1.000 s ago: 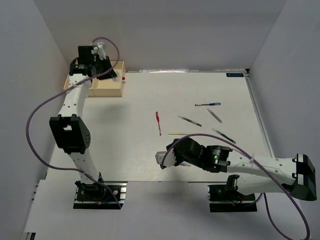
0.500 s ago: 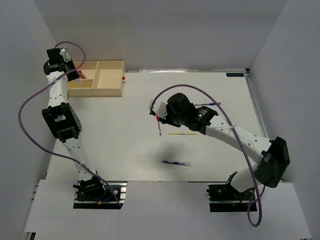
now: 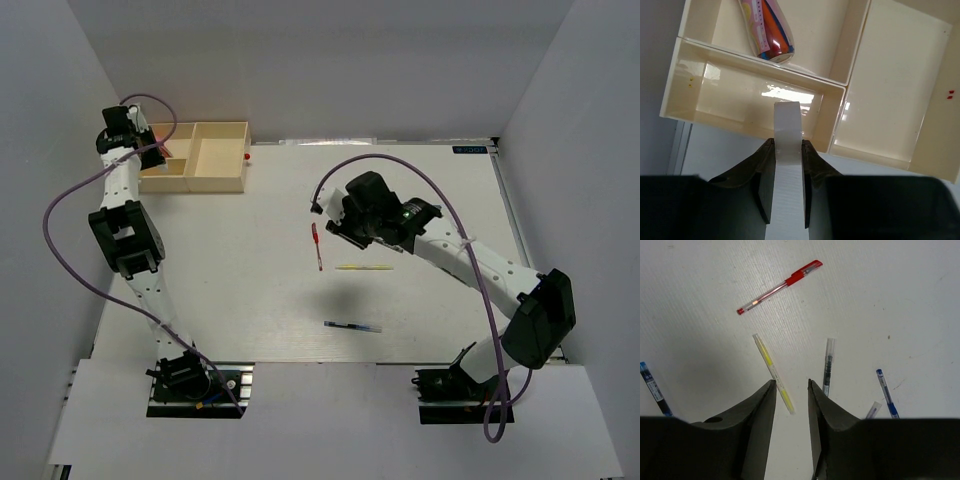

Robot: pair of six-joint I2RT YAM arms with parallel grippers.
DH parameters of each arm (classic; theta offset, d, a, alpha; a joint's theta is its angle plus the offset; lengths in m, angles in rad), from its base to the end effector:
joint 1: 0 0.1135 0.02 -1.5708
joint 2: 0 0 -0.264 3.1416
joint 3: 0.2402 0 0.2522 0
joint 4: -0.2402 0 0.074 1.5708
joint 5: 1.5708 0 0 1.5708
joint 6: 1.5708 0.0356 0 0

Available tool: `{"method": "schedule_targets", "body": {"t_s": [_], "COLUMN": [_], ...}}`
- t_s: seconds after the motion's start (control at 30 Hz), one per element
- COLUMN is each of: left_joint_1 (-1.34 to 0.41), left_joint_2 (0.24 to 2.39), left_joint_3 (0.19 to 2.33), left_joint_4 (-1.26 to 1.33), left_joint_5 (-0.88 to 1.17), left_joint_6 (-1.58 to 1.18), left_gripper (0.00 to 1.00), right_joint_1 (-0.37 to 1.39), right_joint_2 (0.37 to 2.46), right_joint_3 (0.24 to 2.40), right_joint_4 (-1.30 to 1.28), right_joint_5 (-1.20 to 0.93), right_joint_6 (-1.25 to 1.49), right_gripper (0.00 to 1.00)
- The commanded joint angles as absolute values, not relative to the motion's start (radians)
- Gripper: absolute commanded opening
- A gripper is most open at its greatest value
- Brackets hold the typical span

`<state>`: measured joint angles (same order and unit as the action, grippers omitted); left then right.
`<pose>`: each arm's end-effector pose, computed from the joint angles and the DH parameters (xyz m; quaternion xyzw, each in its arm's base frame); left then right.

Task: Sort the stationery into containers
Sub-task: Place the stationery in the storage box.

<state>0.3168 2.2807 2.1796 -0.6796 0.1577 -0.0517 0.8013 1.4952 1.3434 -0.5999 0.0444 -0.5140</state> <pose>0.4953 0.1565 0.2719 -0.1388 0.9101 -0.0214 0.3899 0.2317 0.2369 0.3242 -0.5536 0.7312 0.0368 0.3969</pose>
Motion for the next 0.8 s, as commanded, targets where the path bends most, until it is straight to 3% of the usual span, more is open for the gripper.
{"method": "schedule_targets", "body": {"t_s": [0.0, 0.17, 0.23, 0.37, 0.4, 0.53, 0.77], "left_joint_1": [0.321, 0.321, 0.321, 0.321, 0.321, 0.321, 0.321], "left_joint_2": [2.289, 2.293, 2.304, 2.315, 2.313, 2.292, 2.229], "left_joint_3": [2.22, 2.207, 2.217, 2.218, 2.217, 2.203, 2.162], "left_joint_4": [-0.66, -0.614, -0.617, -0.614, -0.615, -0.604, -0.601], "left_joint_5": [0.172, 0.176, 0.176, 0.169, 0.172, 0.187, 0.213], "left_joint_6": [-0.066, -0.083, -0.083, -0.081, -0.081, -0.084, -0.074], "left_gripper": [0.06, 0.1, 0.17, 0.47, 0.56, 0.74, 0.76], "right_joint_1": [0.781, 0.762, 0.758, 0.738, 0.733, 0.713, 0.689], "right_joint_2": [1.491, 1.488, 1.488, 1.499, 1.5, 1.517, 1.525], "right_joint_3": [1.381, 1.378, 1.376, 1.381, 1.384, 1.391, 1.378], "right_joint_4": [-0.614, -0.615, -0.618, -0.612, -0.615, -0.624, -0.634], "right_joint_5": [0.011, 0.011, -0.021, -0.035, -0.038, -0.055, -0.081], "right_joint_6": [-0.483, -0.476, -0.472, -0.451, -0.446, -0.442, -0.445], "right_gripper": [0.38, 0.38, 0.4, 0.53, 0.53, 0.53, 0.48]}}
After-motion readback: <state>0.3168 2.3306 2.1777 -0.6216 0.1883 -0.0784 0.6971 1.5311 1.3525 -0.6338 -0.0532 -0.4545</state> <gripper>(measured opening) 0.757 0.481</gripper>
